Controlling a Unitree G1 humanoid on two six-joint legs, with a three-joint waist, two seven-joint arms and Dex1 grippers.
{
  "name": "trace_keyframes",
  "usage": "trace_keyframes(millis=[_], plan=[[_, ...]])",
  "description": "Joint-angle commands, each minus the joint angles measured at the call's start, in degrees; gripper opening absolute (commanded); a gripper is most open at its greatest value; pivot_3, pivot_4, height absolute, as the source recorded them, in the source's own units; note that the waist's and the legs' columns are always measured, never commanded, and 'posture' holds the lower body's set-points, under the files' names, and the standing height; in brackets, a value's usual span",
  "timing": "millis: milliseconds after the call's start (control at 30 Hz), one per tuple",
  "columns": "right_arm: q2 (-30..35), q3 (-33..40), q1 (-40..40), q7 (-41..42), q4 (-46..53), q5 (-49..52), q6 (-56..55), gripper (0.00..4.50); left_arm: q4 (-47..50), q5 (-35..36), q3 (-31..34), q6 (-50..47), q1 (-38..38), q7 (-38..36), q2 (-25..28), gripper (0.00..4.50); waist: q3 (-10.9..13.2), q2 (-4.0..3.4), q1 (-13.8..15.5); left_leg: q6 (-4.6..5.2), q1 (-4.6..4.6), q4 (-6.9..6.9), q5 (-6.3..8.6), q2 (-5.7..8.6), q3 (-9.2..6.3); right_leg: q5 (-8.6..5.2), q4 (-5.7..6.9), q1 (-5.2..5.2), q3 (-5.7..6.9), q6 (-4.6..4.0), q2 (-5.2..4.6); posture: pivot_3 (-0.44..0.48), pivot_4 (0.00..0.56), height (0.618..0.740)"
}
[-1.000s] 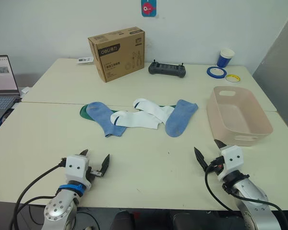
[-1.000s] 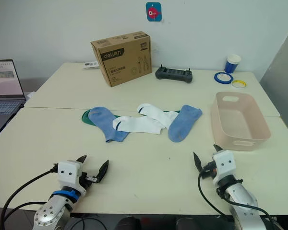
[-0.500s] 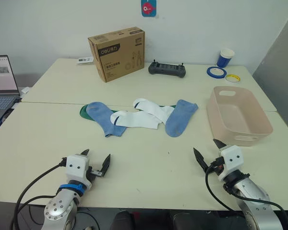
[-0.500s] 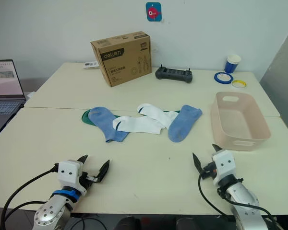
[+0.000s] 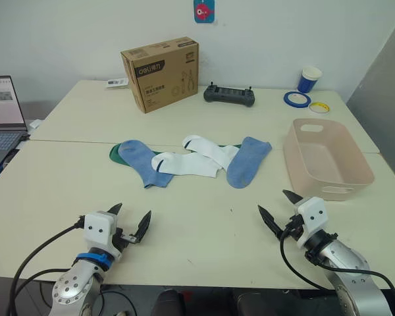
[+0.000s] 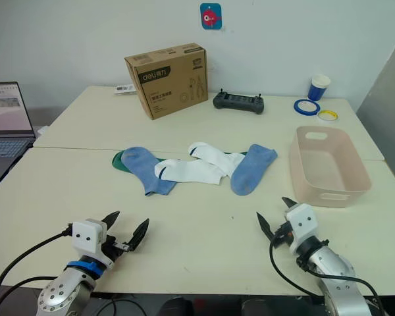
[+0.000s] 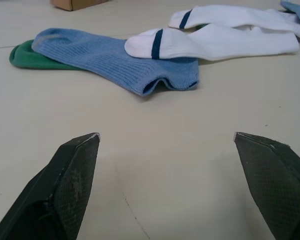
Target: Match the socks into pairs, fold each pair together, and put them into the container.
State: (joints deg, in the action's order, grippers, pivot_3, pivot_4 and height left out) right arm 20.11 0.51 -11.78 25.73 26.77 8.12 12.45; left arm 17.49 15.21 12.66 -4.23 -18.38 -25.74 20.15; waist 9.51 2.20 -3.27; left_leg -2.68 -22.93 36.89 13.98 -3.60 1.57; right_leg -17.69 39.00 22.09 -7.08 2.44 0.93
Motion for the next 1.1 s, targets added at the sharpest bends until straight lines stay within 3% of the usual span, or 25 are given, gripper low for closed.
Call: trace_keyframes(millis=[33, 333, 500, 700, 1000, 1100], plan=[[0.30, 0.27, 1.03, 0.91, -1.01, 0.60, -3.12, 4.50, -0.39, -2.64, -0.73, 1.53, 2.42, -0.26, 1.94, 4.48, 0.00, -0.01, 0.00, 0.00, 0.00, 0.00, 0.00, 0.00, 0.00, 0.00, 0.00, 0.02, 0.00, 0.00, 0.00, 0.000, 0.150, 0.740], [0.13, -0.63, 3.38, 2.22, -5.20, 0.25, -6.26, 4.50, -13.46, -5.35, -1.86, 0.90, 16.82, -1.37, 6.38, 4.48, 0.01, 0.00, 0.07, 0.00, 0.01, 0.03, 0.00, 0.02, -0.03, 0.08, 0.01, -0.02, 0.06, 0.13, 0.03, 0.000, 0.150, 0.740], [3.81, -3.39, 6.14, 11.30, -1.23, 8.10, 0.69, 4.50, -19.44, -6.43, -2.54, 0.91, 22.19, -2.93, 8.13, 4.48, 0.01, 0.00, -0.03, 0.00, -0.02, -0.03, 0.00, 0.00, 0.06, 0.25, -0.01, -0.01, 0.03, 0.26, 0.03, 0.000, 0.150, 0.740], [10.87, -6.94, 16.61, 19.73, 0.87, 12.41, 8.67, 4.50, -26.18, -8.46, -5.28, 3.46, 26.47, -5.90, 9.62, 4.48, 0.02, 0.00, 0.03, 0.01, -0.01, -0.02, 0.00, 0.00, -0.04, 0.34, 0.02, -0.03, 0.11, 0.17, 0.04, 0.000, 0.150, 0.740], [6.99, -7.71, 20.29, 15.92, -1.10, 11.20, 9.64, 4.50, -29.56, -10.10, -7.39, 6.19, 29.91, -6.12, 8.59, 4.48, 0.01, 0.01, 0.56, 0.01, -0.04, 0.00, 0.00, 0.02, -0.07, 0.36, 0.01, -0.09, 0.13, 0.16, 0.04, 0.000, 0.150, 0.740], [6.59, -7.91, 20.32, 15.26, -0.83, 11.34, 10.16, 4.50, -29.75, -10.34, -7.40, 6.41, 29.94, -5.63, 8.49, 3.58, 0.02, 0.00, 0.54, 0.00, -0.05, 0.02, 0.00, 0.01, -0.07, 0.37, 0.01, -0.08, 0.13, 0.16, 0.03, 0.000, 0.150, 0.740]])
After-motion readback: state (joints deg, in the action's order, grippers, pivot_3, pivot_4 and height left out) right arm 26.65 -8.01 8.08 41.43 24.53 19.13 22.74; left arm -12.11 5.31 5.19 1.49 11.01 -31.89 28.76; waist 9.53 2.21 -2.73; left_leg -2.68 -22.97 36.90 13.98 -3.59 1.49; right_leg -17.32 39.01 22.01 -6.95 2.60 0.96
